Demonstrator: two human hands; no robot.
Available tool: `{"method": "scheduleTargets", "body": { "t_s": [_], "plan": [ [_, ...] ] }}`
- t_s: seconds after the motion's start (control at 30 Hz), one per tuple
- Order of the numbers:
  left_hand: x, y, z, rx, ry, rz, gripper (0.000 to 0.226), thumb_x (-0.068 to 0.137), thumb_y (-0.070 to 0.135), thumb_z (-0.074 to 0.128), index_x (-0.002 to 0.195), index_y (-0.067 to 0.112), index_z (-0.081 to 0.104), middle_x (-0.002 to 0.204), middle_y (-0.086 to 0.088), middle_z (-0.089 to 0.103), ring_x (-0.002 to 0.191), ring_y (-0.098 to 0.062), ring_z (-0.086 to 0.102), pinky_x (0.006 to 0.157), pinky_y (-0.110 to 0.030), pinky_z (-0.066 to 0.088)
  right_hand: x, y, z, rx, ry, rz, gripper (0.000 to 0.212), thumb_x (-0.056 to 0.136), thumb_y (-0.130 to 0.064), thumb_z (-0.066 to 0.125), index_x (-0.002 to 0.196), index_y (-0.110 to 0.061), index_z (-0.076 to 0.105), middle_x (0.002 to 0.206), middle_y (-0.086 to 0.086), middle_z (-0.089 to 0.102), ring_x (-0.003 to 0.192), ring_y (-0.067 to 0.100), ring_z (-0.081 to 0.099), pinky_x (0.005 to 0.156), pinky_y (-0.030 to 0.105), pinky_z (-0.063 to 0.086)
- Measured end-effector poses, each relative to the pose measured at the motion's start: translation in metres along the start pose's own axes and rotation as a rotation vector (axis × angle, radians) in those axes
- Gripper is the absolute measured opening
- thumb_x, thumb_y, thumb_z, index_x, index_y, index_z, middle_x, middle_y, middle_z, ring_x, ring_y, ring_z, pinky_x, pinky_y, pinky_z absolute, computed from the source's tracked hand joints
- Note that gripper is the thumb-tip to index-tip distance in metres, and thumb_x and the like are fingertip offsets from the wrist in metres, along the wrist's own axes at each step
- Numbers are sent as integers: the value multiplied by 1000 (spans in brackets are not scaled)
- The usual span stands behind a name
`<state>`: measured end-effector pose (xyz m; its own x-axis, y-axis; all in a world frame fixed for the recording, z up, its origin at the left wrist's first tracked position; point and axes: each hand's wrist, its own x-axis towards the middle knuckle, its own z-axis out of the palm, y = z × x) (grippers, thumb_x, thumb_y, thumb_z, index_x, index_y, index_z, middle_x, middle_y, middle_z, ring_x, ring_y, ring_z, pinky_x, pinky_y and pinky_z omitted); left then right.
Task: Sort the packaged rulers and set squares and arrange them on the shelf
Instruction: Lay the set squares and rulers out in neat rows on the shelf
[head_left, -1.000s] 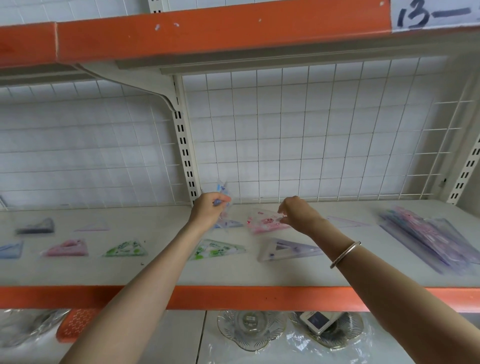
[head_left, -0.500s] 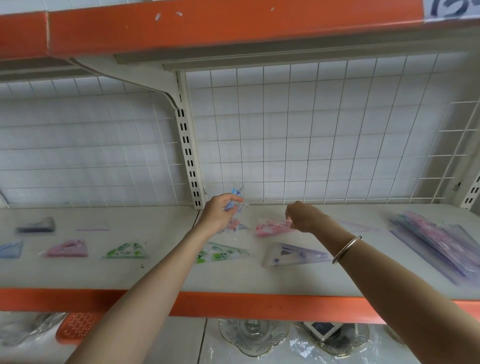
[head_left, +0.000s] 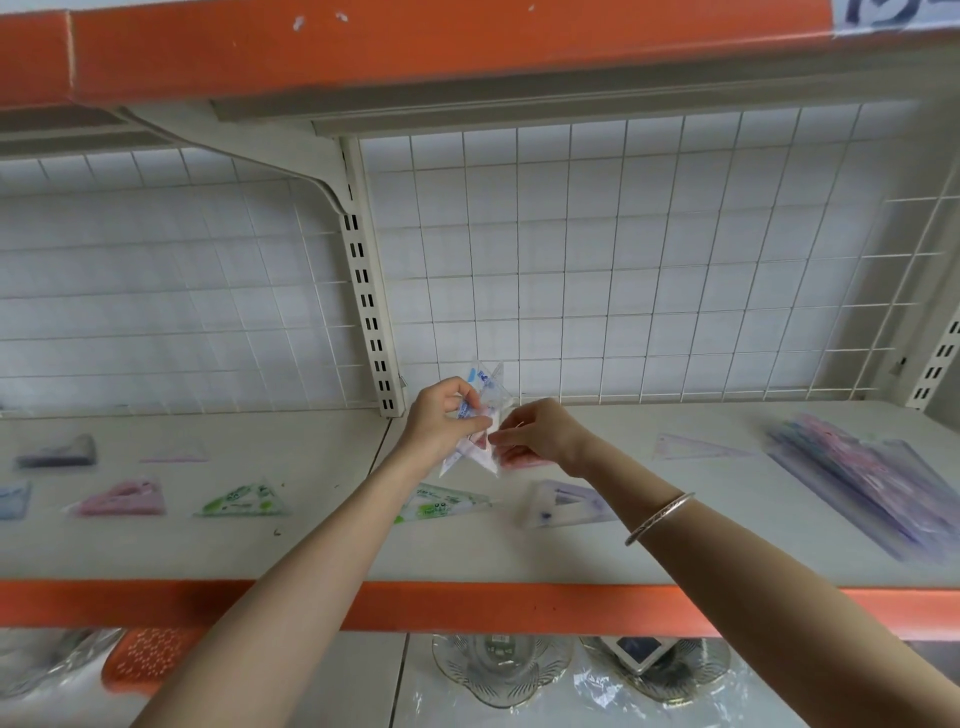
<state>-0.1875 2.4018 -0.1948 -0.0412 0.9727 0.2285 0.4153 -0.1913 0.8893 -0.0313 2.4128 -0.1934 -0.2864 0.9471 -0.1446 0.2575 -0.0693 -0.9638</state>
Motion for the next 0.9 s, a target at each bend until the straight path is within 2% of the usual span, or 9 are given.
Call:
{"method": "scheduleTargets", "body": {
  "t_s": [0.2,0.3,0.4,0.5,0.53,0.63,0.7,0.8,0.9],
  "plan": [
    [-7,-1,-6,-55,27,-24,27,65,21,84,73,21,58,105,-9,65,89,-29,69,80,-48,57,-2,4,-7,115,48,-11,11,79,1,71,73,1,61,71,18,67,53,18,64,62,27,59],
    [-5,-5,-7,-57,25,-20,17,77,16,78,84,16,63,108,-9,65,91,-20,68,80,-29,56,-4,7,-11,255,46,-28,13,81,3,69,71,-1,61,71,15,67,57,17,65,55,22,55],
    [-6,-3,-7,-11,17,-8,11,84,16,72,94,13,68,100,-2,67,76,7,62,64,-5,43,-8,8,-13,335,3,-34,11,81,4,67,73,-2,63,71,14,69,61,18,67,59,21,54],
    [-7,0,-9,-5,-34,-5,2,85,16,70,87,16,69,88,0,70,78,-9,65,81,-24,48,-10,9,-14,363,52,-27,12,77,5,71,82,0,62,78,17,67,65,22,66,62,23,57],
    [-7,1,-9,7,-47,-4,2,85,16,70,85,17,69,86,0,69,81,-15,65,85,-28,49,-9,11,-15,345,124,-44,25,74,5,75,94,0,61,84,17,66,69,23,66,66,26,58],
    [-5,-2,-9,69,-65,-24,3,87,14,68,90,14,68,87,-3,68,79,-19,64,80,-23,48,-8,16,-21,31,387,-242,85,65,1,82,135,-20,38,113,4,54,93,20,60,80,33,55],
    [-5,-2,-6,123,-102,-25,3,88,11,66,91,12,67,78,0,65,66,-9,60,62,-9,44,-11,19,-26,-262,435,-444,99,64,-1,83,143,-28,30,129,0,41,114,18,47,94,29,45],
    [-5,-1,1,192,-146,1,5,90,7,62,87,10,64,59,9,53,44,5,48,46,-5,32,-11,25,-32,-760,422,-580,73,68,-10,80,133,-27,50,145,1,36,131,22,31,104,29,28],
    [-6,2,7,243,-196,14,7,92,11,61,91,6,66,81,-2,65,73,-7,58,67,-14,36,-12,29,-37,-1015,432,-643,39,74,-16,74,112,-19,67,136,2,48,128,26,36,104,34,24]
  ]
}}
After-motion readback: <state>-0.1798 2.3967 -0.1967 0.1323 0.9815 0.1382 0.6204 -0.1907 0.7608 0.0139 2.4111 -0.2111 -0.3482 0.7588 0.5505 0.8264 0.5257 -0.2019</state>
